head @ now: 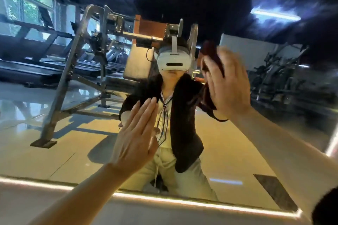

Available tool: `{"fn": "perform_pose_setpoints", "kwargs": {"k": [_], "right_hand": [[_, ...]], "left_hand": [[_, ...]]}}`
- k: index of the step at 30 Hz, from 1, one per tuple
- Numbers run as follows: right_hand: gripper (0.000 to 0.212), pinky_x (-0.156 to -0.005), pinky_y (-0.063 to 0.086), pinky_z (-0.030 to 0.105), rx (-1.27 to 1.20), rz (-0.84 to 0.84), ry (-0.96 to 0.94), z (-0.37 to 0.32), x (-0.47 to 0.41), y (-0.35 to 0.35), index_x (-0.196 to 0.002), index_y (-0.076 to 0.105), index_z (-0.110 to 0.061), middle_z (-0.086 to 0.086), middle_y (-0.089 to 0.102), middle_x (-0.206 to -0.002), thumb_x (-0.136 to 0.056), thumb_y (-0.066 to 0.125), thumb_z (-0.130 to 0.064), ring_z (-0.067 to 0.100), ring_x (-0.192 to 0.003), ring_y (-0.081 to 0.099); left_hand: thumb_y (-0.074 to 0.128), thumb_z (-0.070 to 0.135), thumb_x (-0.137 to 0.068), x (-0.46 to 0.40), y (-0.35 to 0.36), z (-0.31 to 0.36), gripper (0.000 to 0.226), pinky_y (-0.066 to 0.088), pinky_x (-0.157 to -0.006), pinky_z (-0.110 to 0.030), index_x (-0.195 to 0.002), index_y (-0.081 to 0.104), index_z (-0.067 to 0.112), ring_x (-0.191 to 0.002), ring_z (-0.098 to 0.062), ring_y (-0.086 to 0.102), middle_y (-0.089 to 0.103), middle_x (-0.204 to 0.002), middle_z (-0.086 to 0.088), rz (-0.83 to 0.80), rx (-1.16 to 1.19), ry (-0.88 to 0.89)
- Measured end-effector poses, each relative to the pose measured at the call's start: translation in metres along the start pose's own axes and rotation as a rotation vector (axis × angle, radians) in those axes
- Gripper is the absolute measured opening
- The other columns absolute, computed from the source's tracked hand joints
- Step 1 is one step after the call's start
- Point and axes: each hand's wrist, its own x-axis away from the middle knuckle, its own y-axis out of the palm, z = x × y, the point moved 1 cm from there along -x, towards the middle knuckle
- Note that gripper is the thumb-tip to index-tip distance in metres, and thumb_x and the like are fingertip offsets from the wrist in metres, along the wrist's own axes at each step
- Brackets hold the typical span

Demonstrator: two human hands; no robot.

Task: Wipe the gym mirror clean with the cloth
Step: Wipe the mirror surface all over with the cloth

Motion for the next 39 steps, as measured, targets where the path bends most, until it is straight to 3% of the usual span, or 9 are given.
{"fn": "perform_pose_setpoints", "kwargs": {"k": [3,10,16,20,26,29,33,36,39], "right_hand": [[0.035,-0.106,0.047,0.049,0.006,0.120,0.392,-0.017,-0.005,0.003,-0.139,0.049,-0.005,0.026,0.046,-0.146,-0.110,0.036,-0.022,0.041,-0.134,0.046],[0.039,-0.121,0.029,0.049,-0.132,-0.027,-0.075,-0.113,0.123,0.021,-0.142,0.045,-0.007,0.021,0.037,-0.147,-0.106,0.051,-0.017,0.039,-0.138,0.039],[0.061,-0.125,0.010,0.048,-0.033,-0.320,-0.451,-0.177,0.242,0.012,-0.146,0.041,-0.014,0.014,0.034,-0.150,-0.094,0.066,-0.034,0.037,-0.144,0.022],[0.051,-0.124,0.017,0.048,-0.130,-0.275,-0.496,-0.160,0.212,0.011,-0.145,0.043,-0.015,0.013,0.035,-0.151,-0.097,0.058,-0.019,0.035,-0.146,0.024],[0.033,-0.107,0.045,0.051,-0.166,0.139,0.349,-0.143,0.066,0.034,-0.136,0.058,-0.002,0.028,0.045,-0.144,-0.103,0.056,-0.009,0.041,-0.134,0.046],[0.039,-0.114,0.040,0.049,-0.180,0.118,0.123,-0.198,0.075,0.044,-0.143,0.049,-0.004,0.025,0.039,-0.146,-0.104,0.054,-0.009,0.039,-0.137,0.042],[0.057,-0.123,0.015,0.048,-0.188,-0.192,-0.322,-0.267,0.144,0.047,-0.149,0.036,-0.005,0.024,0.031,-0.151,-0.100,0.056,-0.028,0.039,-0.141,0.032],[0.071,-0.122,0.014,0.046,-0.098,-0.374,-0.716,-0.278,0.161,0.043,-0.148,0.041,-0.011,0.019,0.032,-0.153,-0.088,0.065,-0.038,0.036,-0.143,0.029],[0.053,-0.123,0.015,0.047,-0.132,-0.283,-0.629,-0.252,0.105,0.046,-0.147,0.041,-0.011,0.019,0.034,-0.154,-0.097,0.053,-0.023,0.035,-0.144,0.030]], "left_hand": [[0.062,0.012,-0.086,0.010,0.011,0.012,0.076,0.020,-0.123,-0.050,-0.152,0.028,-0.004,-0.152,-0.027,0.019,0.026,-0.161,-0.018,0.002,0.040,-0.042],[0.054,0.015,-0.091,0.093,0.039,0.029,0.071,0.012,-0.125,-0.045,-0.153,0.024,-0.001,-0.152,-0.028,0.019,0.022,-0.163,-0.015,-0.058,0.074,-0.122],[0.082,-0.002,-0.062,0.157,0.044,0.039,0.112,0.008,-0.125,-0.043,-0.156,0.021,0.004,-0.153,-0.025,0.013,0.013,-0.167,-0.007,-0.239,0.098,-0.274],[0.082,-0.004,-0.058,0.174,0.033,0.030,0.116,0.006,-0.123,-0.049,-0.157,0.021,0.008,-0.154,-0.022,0.013,0.011,-0.167,-0.005,-0.295,0.112,-0.293],[0.082,-0.009,-0.062,0.174,0.017,0.006,0.107,0.018,-0.118,-0.066,-0.153,0.030,0.017,-0.150,-0.028,0.024,0.022,-0.163,-0.006,-0.078,0.154,-0.558],[0.083,-0.005,-0.066,0.176,0.013,-0.006,0.105,0.019,-0.118,-0.065,-0.152,0.029,0.019,-0.147,-0.032,0.028,0.021,-0.161,-0.005,-0.024,0.126,-0.623],[0.077,-0.007,-0.073,0.178,0.006,-0.023,0.094,0.020,-0.119,-0.062,-0.151,0.031,0.016,-0.146,-0.030,0.029,0.025,-0.159,-0.005,0.034,0.103,-0.738],[0.072,-0.008,-0.077,0.179,0.001,-0.027,0.086,0.023,-0.116,-0.065,-0.151,0.035,0.019,-0.144,-0.032,0.034,0.027,-0.157,-0.004,0.061,0.110,-0.777],[0.071,-0.014,-0.075,0.171,-0.005,-0.031,0.085,0.031,-0.111,-0.068,-0.148,0.041,0.015,-0.142,-0.027,0.034,0.031,-0.155,-0.001,0.118,0.151,-0.812]]}}
